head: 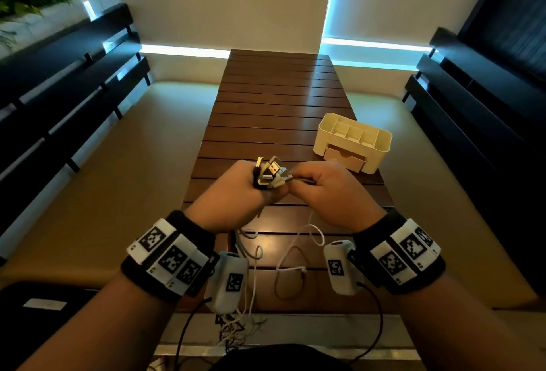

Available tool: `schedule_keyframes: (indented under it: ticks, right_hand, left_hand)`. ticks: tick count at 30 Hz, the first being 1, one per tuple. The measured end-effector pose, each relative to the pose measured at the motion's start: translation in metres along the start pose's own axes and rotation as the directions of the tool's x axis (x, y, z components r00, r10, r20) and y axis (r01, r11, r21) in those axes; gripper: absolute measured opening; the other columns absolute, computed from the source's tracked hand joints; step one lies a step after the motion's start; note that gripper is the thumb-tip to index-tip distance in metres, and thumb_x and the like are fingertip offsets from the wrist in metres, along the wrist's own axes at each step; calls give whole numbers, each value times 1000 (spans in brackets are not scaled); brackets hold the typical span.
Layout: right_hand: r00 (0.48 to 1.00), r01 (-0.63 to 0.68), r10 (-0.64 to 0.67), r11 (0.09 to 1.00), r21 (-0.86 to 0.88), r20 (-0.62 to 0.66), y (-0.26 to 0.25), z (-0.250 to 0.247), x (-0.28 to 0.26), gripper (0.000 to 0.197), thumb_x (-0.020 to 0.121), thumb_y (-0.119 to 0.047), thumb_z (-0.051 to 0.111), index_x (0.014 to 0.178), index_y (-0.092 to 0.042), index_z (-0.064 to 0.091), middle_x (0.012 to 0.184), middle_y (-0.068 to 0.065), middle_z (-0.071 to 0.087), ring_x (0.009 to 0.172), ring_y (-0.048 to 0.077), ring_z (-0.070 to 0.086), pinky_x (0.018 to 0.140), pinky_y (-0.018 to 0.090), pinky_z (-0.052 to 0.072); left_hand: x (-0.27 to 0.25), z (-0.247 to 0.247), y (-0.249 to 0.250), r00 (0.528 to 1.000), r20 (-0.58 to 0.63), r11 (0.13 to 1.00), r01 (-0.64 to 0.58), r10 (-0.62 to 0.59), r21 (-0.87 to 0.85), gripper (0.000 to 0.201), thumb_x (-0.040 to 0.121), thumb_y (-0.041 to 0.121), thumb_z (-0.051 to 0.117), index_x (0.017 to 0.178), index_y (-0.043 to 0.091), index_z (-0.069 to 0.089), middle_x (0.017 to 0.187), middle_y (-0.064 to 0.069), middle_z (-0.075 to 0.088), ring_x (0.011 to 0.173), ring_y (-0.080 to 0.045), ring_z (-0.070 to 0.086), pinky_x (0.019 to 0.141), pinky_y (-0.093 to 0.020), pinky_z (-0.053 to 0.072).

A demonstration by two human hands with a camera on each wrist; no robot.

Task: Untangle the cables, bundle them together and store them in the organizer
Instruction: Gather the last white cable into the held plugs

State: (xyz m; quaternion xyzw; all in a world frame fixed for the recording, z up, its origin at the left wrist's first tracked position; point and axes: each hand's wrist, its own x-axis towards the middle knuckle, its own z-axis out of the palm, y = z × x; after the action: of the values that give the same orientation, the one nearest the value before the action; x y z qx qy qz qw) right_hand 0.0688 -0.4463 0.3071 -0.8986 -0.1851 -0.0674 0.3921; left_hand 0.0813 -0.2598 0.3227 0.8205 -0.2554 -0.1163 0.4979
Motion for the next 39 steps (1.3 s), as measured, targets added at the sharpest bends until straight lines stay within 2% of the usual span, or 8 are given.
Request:
schedule_keyframes:
  ticks: [5,10,17,23,26,31,35,39]
  right_hand:
    - [995,-99,97,986,134,25,5,3,-9,11,95,-26,62,87,-30,69,64,-12,61,57,4,54,56,15,45]
    - [976,-203,213,967,156,-51,14,-11,-14,13,95,-29,61,84,-32,67,72,-10,63,64,1,56,59,11,46]
    - [960,-278,278,961,-3,20,14,-11,-8,10,95,-31,62,87,-33,68,82,-6,66,76,7,59,65,14,48]
    - [915,-366,382,921,-133,132,15,-5,-12,9,94,-34,63,94,-29,71,85,-13,64,78,2,59,68,14,40]
    - [932,-335,337,941,-41,130,7,-3,-13,7,94,-32,64,91,-32,70,84,-12,65,77,2,60,65,10,42]
    - [973,-225,231,958,178,-15,-9,6,-13,10,94,-24,63,91,-27,72,84,-6,70,80,9,62,70,17,48]
    - [952,-286,306,907,310,-18,-8,17,-19,13,98,-25,59,96,-20,71,61,-12,59,51,3,50,49,15,41]
    - [926,-337,378,831,443,-5,-7,40,-26,19,101,-28,53,97,-20,69,56,-10,47,46,5,38,46,18,34]
  left_hand:
    - [0,-11,2,999,24,995,42,-45,90,18,95,22,66,77,23,64,48,14,56,45,1,47,50,-13,38]
    - [4,-43,-16,935,-316,987,144,-160,-74,14,93,14,67,85,25,64,48,25,57,47,11,51,55,-18,39]
    - [4,-37,-23,970,-103,933,241,-220,268,11,92,23,67,84,17,68,78,-2,66,70,-18,59,64,-30,43]
    - [6,-40,-16,932,-349,984,141,-95,108,19,93,18,66,101,2,70,95,-17,70,92,-29,65,78,-36,52]
    - [6,-31,-11,978,-205,995,63,-46,80,14,91,21,68,105,19,72,97,10,69,87,-2,63,76,-17,45]
    - [8,-12,-17,991,131,993,-40,26,108,10,91,24,69,81,23,69,69,13,66,60,1,56,60,-13,42]
    - [7,-27,-27,997,-66,999,-46,44,-21,14,91,18,70,77,17,67,53,11,56,48,0,44,51,-17,38]
    - [8,-55,-44,955,-272,966,51,-121,-253,14,92,15,68,82,23,64,43,10,43,39,-6,33,40,-22,33]
